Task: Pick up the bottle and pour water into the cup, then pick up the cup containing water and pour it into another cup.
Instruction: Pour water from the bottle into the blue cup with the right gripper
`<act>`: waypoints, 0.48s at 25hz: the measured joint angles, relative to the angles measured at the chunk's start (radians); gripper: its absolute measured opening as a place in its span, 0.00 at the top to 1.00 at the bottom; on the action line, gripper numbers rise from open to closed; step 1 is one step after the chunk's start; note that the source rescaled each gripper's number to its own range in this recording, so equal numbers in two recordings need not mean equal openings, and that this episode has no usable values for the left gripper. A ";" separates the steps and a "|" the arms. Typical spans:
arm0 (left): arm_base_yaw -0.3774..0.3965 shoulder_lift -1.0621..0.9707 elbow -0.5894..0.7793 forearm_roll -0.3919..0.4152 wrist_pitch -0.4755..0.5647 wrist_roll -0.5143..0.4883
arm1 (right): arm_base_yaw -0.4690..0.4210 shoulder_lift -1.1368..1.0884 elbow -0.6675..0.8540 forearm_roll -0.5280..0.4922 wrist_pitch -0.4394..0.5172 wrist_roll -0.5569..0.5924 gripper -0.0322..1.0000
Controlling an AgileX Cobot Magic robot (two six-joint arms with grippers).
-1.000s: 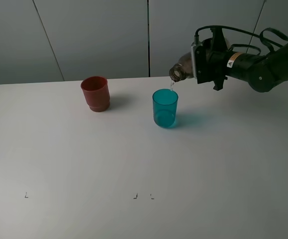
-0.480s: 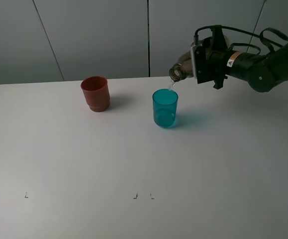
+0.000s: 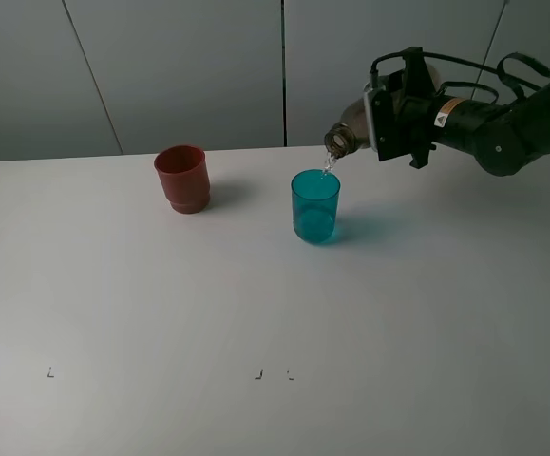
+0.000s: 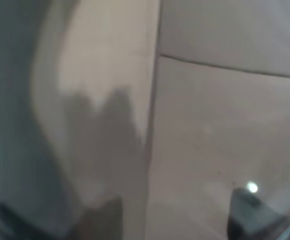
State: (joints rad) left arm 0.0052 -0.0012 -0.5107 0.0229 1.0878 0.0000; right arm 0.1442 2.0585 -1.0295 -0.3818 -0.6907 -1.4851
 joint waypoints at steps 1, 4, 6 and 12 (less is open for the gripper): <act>0.000 0.000 0.000 0.000 0.000 0.000 | 0.000 0.000 0.000 0.000 0.000 -0.003 0.97; 0.000 0.000 0.000 0.000 0.000 0.000 | 0.000 0.000 0.000 0.000 0.000 -0.016 0.97; 0.000 0.000 0.000 0.000 0.000 0.000 | 0.000 0.000 0.000 0.000 0.000 -0.019 0.97; 0.000 0.000 0.000 0.000 0.000 0.000 | 0.000 0.000 0.000 0.000 -0.007 -0.032 0.97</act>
State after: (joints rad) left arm 0.0052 -0.0012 -0.5107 0.0229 1.0878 0.0000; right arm 0.1442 2.0585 -1.0295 -0.3818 -0.6974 -1.5173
